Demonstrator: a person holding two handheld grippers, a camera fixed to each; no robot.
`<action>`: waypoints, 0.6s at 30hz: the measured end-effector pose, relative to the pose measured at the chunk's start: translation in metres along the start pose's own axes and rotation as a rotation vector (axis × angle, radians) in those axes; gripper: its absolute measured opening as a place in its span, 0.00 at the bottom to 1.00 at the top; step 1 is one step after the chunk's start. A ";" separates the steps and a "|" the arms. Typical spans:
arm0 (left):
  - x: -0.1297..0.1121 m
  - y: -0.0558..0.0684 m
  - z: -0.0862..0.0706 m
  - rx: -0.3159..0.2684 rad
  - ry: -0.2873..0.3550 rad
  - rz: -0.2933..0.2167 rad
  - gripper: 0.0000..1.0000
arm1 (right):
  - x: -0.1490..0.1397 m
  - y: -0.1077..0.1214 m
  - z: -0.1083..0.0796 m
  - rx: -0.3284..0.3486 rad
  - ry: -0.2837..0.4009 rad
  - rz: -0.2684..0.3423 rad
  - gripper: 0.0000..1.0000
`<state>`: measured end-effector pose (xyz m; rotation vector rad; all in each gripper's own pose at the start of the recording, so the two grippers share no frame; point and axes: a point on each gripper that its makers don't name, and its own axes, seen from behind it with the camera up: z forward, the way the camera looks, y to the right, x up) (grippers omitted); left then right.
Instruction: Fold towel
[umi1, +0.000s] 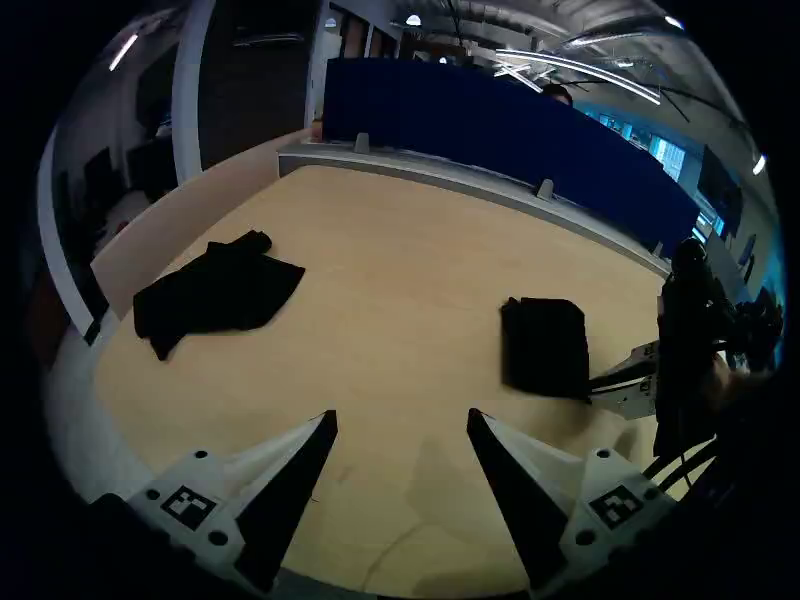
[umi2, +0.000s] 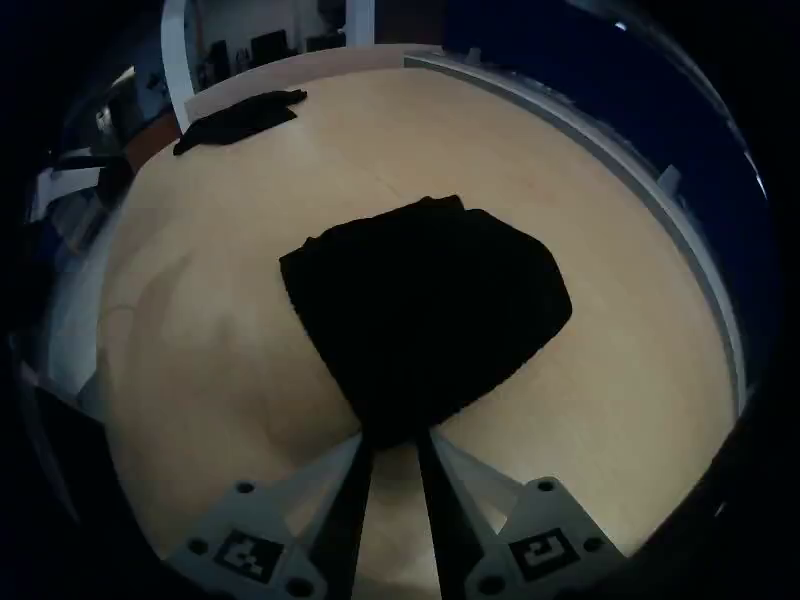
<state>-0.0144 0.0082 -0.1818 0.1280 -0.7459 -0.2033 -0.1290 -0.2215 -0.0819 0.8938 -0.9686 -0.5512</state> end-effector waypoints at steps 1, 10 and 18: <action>0.000 0.000 0.000 0.000 0.000 0.001 0.97 | 0.000 0.000 0.000 -0.001 0.000 -0.002 0.32; 0.000 0.004 0.000 -0.005 0.001 0.004 0.96 | -0.001 -0.002 -0.001 -0.001 0.005 -0.013 0.13; 0.002 0.005 -0.001 -0.009 0.003 0.007 0.97 | 0.004 -0.001 -0.005 0.001 0.020 0.003 0.09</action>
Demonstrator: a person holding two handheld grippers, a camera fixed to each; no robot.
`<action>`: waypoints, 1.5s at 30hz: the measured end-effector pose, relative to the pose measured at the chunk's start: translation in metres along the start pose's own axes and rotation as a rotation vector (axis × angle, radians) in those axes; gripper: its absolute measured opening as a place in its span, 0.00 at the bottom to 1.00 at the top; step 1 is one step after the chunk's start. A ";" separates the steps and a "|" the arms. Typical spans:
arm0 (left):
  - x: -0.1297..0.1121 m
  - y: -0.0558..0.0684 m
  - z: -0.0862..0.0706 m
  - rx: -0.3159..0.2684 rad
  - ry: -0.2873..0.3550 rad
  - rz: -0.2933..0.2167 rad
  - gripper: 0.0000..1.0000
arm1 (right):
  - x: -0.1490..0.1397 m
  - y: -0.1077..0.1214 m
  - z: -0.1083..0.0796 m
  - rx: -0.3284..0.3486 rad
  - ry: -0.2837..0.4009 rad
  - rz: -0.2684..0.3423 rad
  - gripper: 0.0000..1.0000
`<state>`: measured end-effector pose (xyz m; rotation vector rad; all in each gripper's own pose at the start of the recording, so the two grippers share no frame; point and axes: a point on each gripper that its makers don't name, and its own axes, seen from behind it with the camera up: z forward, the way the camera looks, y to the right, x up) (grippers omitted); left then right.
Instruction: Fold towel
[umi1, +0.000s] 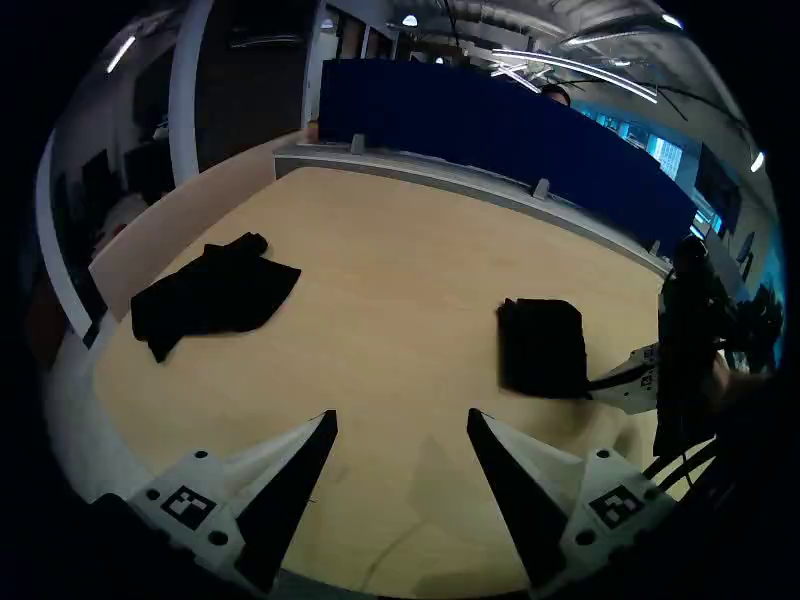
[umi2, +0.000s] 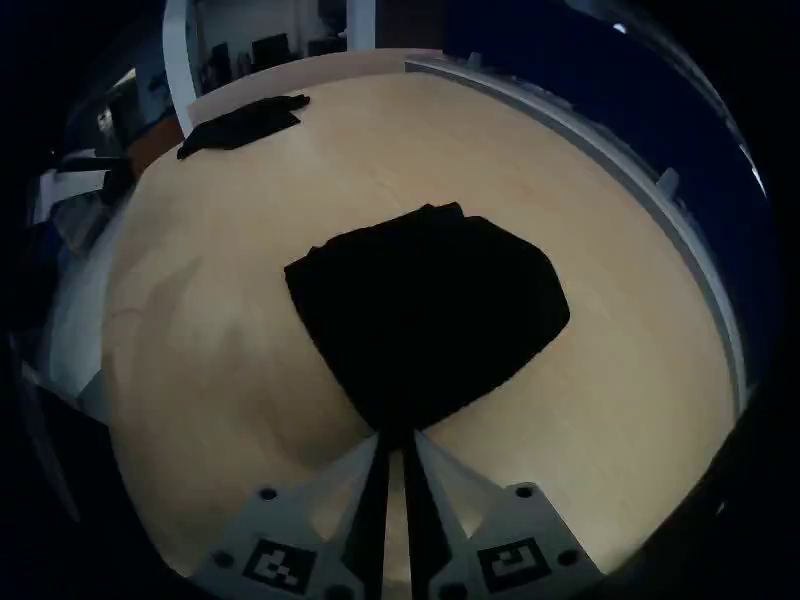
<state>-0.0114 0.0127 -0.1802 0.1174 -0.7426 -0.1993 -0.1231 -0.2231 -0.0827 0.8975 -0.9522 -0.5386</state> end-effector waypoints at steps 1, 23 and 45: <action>0.000 0.000 0.000 -0.001 0.000 0.001 0.97 | 0.001 0.001 -0.001 -0.003 0.004 0.001 0.09; 0.037 0.019 -0.001 -0.056 0.045 0.065 0.97 | 0.108 0.029 -0.097 -0.127 0.286 -0.001 0.09; 0.060 0.042 -0.005 -0.105 0.076 0.120 0.97 | 0.115 0.068 -0.167 -0.218 0.380 0.060 0.08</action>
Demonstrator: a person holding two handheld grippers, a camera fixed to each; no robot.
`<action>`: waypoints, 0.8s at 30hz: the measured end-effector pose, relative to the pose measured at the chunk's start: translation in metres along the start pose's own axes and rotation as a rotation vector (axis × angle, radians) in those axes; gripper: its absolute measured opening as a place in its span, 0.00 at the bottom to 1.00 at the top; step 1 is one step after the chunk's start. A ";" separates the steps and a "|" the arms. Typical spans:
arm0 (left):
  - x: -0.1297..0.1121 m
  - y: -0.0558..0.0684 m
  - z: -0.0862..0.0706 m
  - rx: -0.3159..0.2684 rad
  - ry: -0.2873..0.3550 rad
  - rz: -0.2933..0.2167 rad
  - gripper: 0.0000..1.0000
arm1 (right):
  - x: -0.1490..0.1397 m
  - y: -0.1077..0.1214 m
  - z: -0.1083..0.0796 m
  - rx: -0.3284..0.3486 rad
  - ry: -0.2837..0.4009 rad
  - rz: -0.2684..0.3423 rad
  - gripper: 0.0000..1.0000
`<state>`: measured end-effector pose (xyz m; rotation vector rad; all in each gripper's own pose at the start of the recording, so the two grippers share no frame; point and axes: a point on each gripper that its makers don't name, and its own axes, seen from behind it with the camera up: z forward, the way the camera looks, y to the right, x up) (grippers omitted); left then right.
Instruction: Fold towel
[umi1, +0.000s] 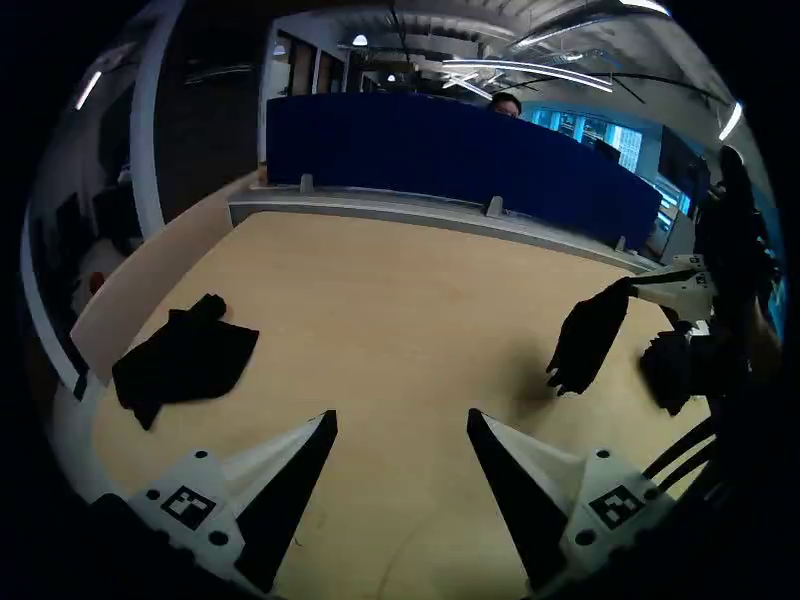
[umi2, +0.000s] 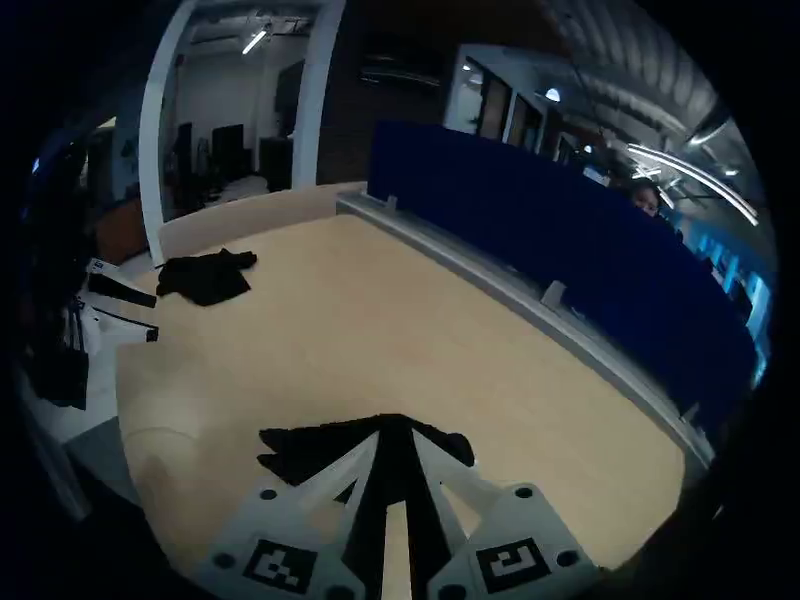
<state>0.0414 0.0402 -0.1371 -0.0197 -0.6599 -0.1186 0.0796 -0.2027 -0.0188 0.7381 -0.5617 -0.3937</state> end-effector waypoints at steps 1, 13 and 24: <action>0.001 0.001 0.000 -0.002 0.000 0.000 0.97 | -0.001 0.005 -0.003 -0.007 -0.001 0.002 0.08; 0.003 0.014 0.006 -0.019 -0.003 0.017 0.96 | -0.013 0.082 -0.053 -0.101 -0.008 0.030 0.08; 0.007 0.024 0.006 -0.021 -0.004 0.020 0.97 | -0.037 0.166 -0.098 -0.194 -0.028 0.066 0.09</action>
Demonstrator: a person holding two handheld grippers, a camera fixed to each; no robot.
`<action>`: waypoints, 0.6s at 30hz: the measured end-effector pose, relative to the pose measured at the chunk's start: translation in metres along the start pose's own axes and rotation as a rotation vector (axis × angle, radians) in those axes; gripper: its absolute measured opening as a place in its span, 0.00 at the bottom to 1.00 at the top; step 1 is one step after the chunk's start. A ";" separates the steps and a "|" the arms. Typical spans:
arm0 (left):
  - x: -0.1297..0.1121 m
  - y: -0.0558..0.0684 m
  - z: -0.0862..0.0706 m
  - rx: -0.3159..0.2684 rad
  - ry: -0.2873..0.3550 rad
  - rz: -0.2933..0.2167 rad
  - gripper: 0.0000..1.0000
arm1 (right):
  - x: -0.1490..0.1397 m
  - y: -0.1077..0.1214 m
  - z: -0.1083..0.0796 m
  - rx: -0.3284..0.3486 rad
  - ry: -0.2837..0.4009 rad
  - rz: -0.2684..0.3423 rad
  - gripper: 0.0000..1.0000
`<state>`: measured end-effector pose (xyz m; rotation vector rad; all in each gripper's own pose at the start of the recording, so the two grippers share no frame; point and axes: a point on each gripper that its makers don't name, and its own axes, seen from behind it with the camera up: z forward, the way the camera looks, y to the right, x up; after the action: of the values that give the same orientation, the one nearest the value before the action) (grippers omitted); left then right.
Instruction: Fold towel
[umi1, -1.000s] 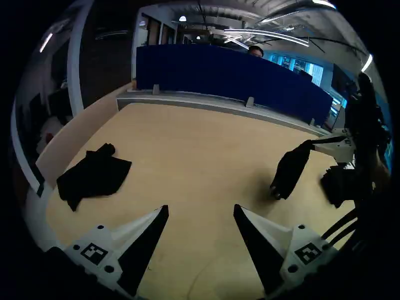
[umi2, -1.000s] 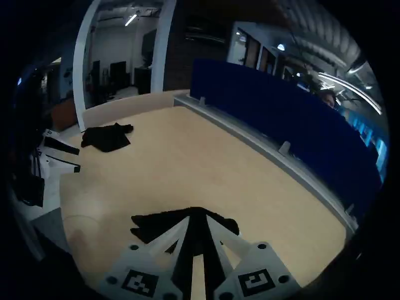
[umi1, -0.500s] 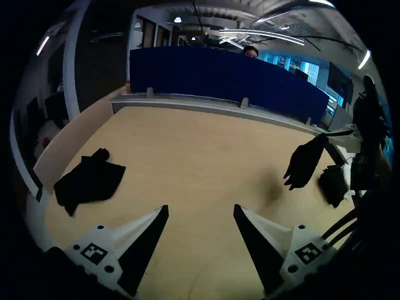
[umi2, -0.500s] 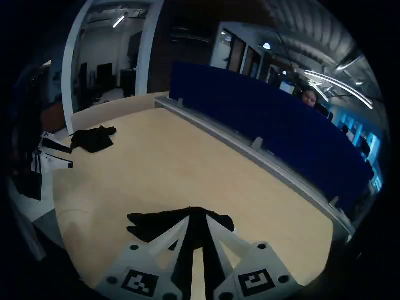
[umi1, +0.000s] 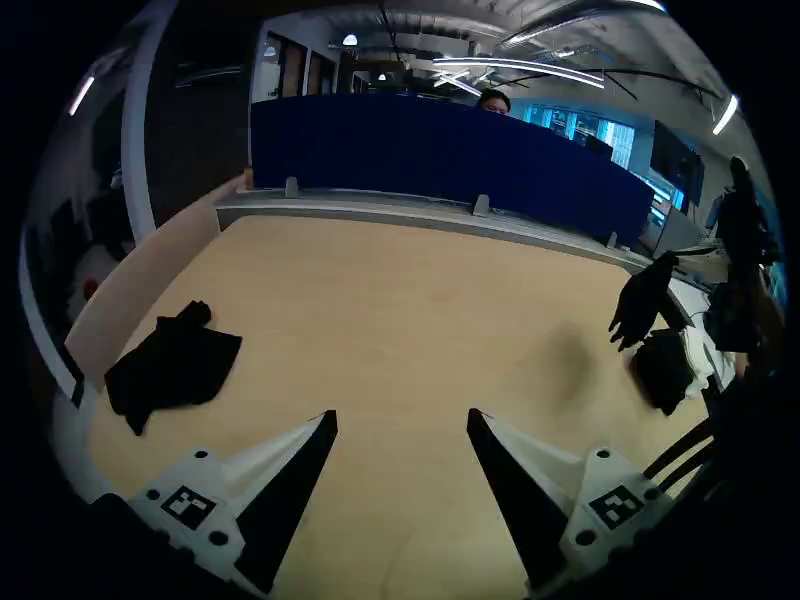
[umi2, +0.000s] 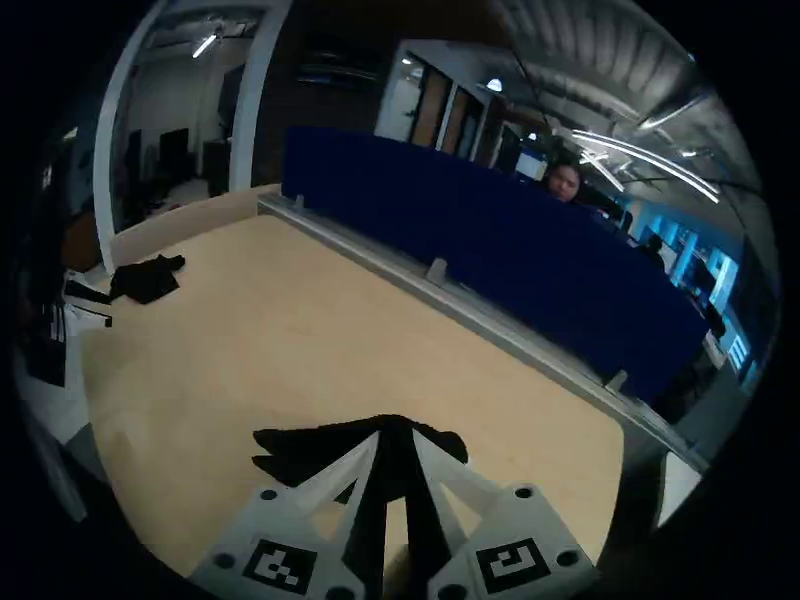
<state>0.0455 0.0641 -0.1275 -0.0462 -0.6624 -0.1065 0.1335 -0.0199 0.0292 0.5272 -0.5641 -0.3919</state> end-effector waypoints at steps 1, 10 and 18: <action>0.000 0.001 0.000 0.001 0.000 0.001 0.96 | -0.003 0.007 -0.002 -0.007 -0.004 0.001 0.09; 0.002 0.010 0.004 0.006 -0.007 0.001 0.97 | -0.027 0.066 -0.018 -0.061 -0.040 0.011 0.09; 0.005 0.024 0.008 -0.001 -0.011 0.019 0.97 | -0.047 0.101 -0.026 -0.091 -0.064 0.031 0.08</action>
<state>0.0468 0.0877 -0.1185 -0.0543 -0.6732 -0.0879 0.1327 0.0927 0.0486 0.4189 -0.6120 -0.4038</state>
